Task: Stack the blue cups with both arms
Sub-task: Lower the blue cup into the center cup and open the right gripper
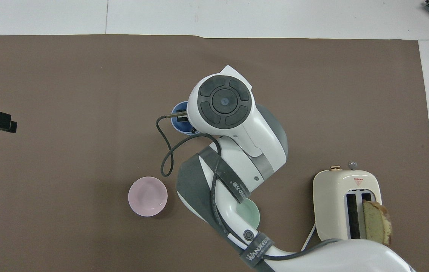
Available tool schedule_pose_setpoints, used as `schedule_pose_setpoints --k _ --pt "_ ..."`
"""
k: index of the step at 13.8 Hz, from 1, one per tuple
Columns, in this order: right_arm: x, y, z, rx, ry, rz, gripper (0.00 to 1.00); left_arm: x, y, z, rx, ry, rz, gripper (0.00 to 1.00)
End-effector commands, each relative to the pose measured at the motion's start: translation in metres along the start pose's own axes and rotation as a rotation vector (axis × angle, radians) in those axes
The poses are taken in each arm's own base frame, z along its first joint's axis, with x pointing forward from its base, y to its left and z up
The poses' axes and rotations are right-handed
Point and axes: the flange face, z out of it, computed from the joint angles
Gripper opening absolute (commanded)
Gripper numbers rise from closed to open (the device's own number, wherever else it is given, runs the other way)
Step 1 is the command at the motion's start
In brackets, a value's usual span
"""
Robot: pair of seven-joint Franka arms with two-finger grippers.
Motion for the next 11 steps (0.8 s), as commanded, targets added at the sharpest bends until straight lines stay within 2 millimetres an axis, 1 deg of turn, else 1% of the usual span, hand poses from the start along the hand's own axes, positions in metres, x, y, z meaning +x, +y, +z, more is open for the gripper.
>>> schedule_pose_setpoints --k 1,7,9,10,11 --pt "0.011 -0.005 0.001 0.007 0.037 0.026 0.00 -0.003 -0.002 -0.001 -0.012 0.014 -0.004 1.00" --pt "0.018 0.005 0.004 0.022 0.039 0.049 0.00 -0.003 -0.002 -0.001 -0.012 0.014 -0.004 1.00" --pt "0.017 0.005 0.005 0.025 0.037 0.050 0.00 -0.003 -0.002 -0.001 -0.012 0.014 -0.004 1.00" --pt "0.017 0.005 0.005 0.026 0.037 0.053 0.06 -0.003 -0.002 -0.001 -0.012 0.014 -0.004 1.00" --pt "0.018 0.006 0.005 0.025 0.035 0.052 0.10 -0.003 -0.002 -0.001 -0.012 0.014 -0.004 1.00"
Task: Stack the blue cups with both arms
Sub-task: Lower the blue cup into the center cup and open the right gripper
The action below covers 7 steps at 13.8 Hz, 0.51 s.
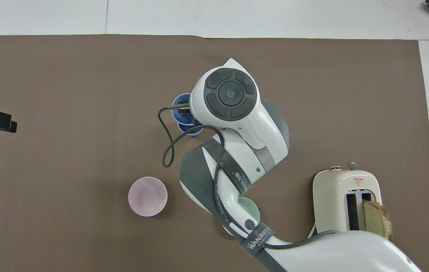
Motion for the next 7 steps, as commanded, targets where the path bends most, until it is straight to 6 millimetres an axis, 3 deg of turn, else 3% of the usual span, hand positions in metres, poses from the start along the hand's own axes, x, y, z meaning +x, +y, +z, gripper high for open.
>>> schedule_pose_setpoints --k 1,7 --pt "0.0057 -0.0001 0.0008 0.010 0.014 0.034 0.10 -0.0030 -0.0028 -0.0011 -0.013 0.014 -0.006 1.00" --pt "0.0036 -0.0043 -0.0011 0.016 0.013 0.045 0.09 -0.0029 -0.0018 -0.0011 -0.014 0.014 -0.004 1.00"
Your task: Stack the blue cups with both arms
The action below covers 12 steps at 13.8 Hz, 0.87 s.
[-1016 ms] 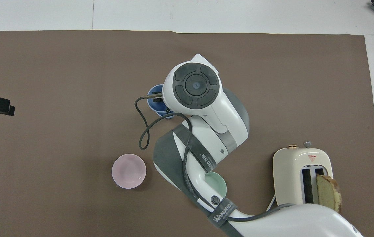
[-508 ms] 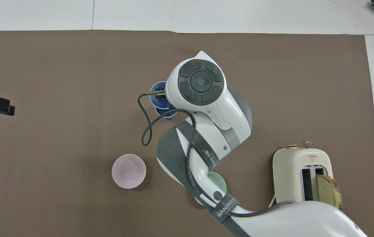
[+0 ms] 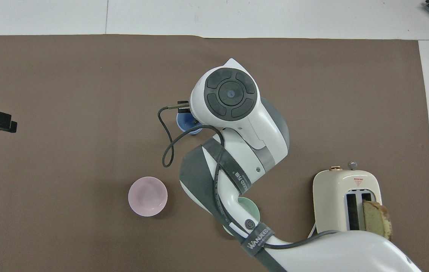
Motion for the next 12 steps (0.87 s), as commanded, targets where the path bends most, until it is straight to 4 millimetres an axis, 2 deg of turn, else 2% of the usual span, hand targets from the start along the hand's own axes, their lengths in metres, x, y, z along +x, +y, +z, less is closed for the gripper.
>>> schedule_pose_setpoints --k 1,3,4,5,6,7,8,10,12 --pt "0.003 -0.005 0.000 0.016 0.012 0.034 0.09 -0.003 -0.002 -0.001 -0.012 0.014 -0.004 1.00" --pt "0.003 -0.006 -0.002 0.014 0.016 0.032 0.10 -0.003 -0.002 -0.001 -0.012 0.014 -0.004 1.00" --pt "0.004 -0.005 -0.003 0.012 0.020 0.032 0.28 -0.003 -0.003 -0.001 -0.014 0.014 -0.006 1.00" --pt "0.006 0.001 -0.007 0.007 0.017 0.041 0.56 -0.003 -0.002 -0.001 -0.014 0.014 -0.004 1.00" --pt "0.009 0.007 -0.013 0.007 0.027 0.053 0.74 -0.003 -0.002 -0.001 -0.012 0.014 -0.004 1.00" --pt "0.017 0.033 -0.030 -0.014 0.042 0.084 0.94 -0.003 -0.002 -0.001 -0.012 0.014 -0.004 1.00" --pt "0.014 0.061 -0.040 -0.036 0.038 0.104 1.00 -0.003 -0.002 -0.001 -0.012 0.014 -0.004 1.00" --pt "0.010 0.124 -0.067 -0.077 0.048 0.147 1.00 -0.003 -0.002 -0.001 -0.012 0.014 -0.004 1.00" --pt "0.010 0.195 -0.103 -0.121 0.035 0.193 1.00 -0.003 -0.002 -0.001 -0.012 0.014 -0.004 1.00"
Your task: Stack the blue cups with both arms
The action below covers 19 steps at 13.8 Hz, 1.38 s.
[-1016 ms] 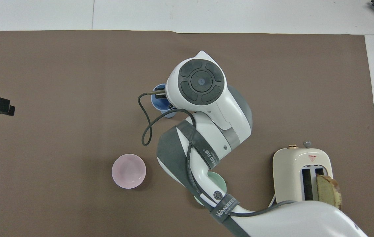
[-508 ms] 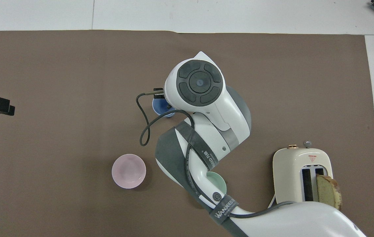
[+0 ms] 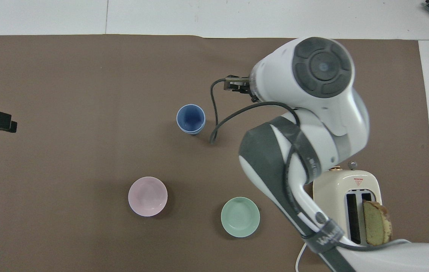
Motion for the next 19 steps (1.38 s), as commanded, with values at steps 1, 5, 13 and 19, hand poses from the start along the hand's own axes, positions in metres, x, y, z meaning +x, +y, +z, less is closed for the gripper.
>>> schedule_pose_setpoints --k 1,5,13,19 --pt "-0.005 0.093 -0.046 -0.076 -0.033 0.028 1.00 -0.003 -0.003 -0.001 -0.013 0.014 -0.006 1.00" --pt "-0.005 0.193 -0.112 -0.100 -0.100 0.053 1.00 -0.003 -0.002 -0.001 -0.012 0.014 -0.004 1.00" --pt "-0.026 0.202 -0.173 -0.113 -0.256 0.005 1.00 -0.003 -0.002 -0.001 -0.012 0.014 -0.004 1.00" --pt "-0.022 0.199 -0.165 -0.073 -0.259 -0.108 1.00 -0.003 -0.002 -0.001 -0.014 0.014 -0.004 1.00"
